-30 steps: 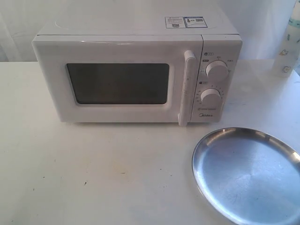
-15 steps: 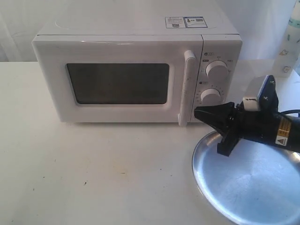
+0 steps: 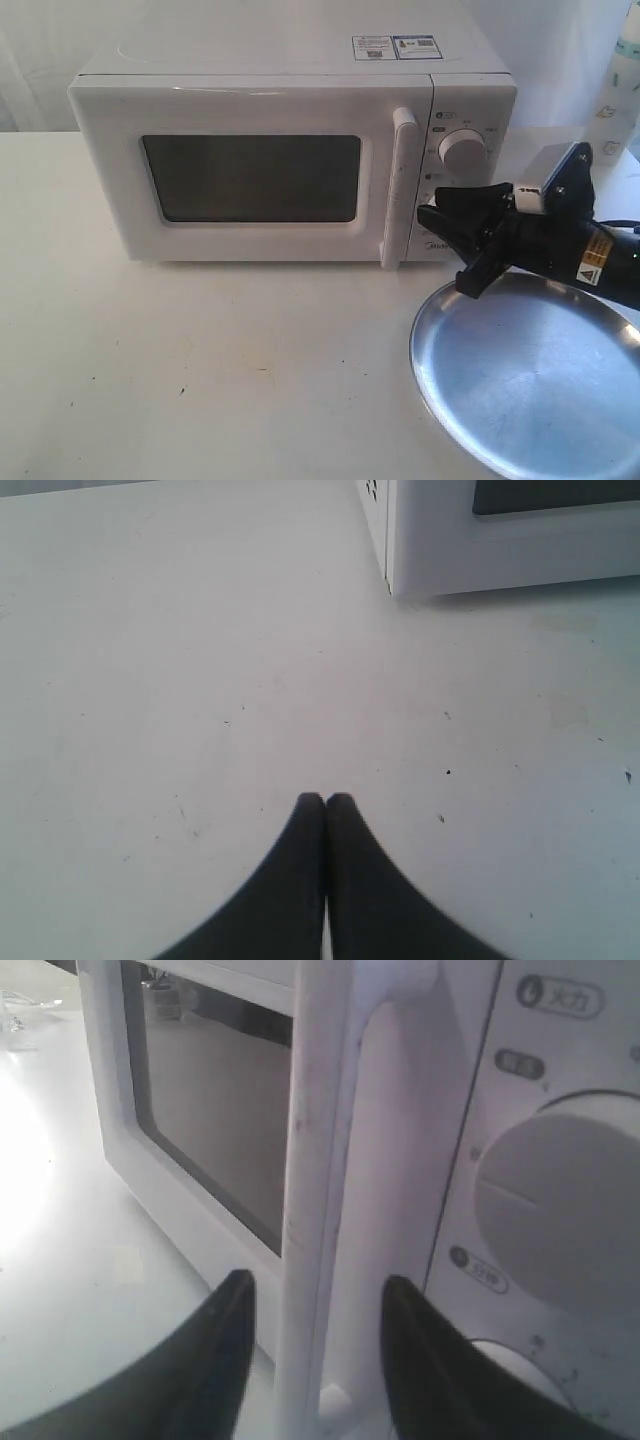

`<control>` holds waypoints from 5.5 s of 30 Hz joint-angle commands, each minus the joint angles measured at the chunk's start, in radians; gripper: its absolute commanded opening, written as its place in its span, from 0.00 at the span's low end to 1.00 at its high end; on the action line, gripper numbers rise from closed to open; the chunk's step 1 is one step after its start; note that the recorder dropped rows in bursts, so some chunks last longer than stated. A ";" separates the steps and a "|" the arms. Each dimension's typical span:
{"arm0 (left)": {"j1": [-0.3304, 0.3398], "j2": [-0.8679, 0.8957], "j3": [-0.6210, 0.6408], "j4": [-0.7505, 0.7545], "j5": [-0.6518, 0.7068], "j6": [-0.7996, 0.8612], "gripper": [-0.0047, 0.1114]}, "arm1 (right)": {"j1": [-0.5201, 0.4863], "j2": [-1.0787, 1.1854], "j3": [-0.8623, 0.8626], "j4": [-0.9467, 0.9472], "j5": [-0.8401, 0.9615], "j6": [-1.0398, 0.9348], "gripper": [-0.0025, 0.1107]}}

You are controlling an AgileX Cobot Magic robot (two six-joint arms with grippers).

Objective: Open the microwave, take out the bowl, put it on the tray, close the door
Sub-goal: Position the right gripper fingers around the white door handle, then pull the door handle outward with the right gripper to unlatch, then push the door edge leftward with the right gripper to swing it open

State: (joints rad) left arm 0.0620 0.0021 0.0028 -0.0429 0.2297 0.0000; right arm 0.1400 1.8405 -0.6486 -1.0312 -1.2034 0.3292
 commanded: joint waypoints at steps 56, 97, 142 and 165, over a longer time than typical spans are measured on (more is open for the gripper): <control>-0.005 -0.002 -0.003 -0.010 0.003 0.000 0.04 | 0.228 0.083 -0.201 0.068 0.409 -0.072 0.02; -0.005 -0.002 -0.003 -0.010 0.003 0.000 0.04 | 0.228 0.035 -0.117 -0.243 0.267 0.097 0.03; -0.005 -0.002 -0.003 -0.010 0.003 0.000 0.04 | 0.228 -0.323 -0.181 -0.208 0.572 0.290 0.02; -0.005 -0.002 -0.003 -0.010 0.003 0.000 0.04 | 0.238 -0.463 -0.176 -0.713 -0.018 0.484 0.02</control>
State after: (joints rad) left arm 0.0620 0.0021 0.0028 -0.0429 0.2297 0.0000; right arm 0.3788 1.3847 -0.8228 -1.7538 -1.2162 0.8048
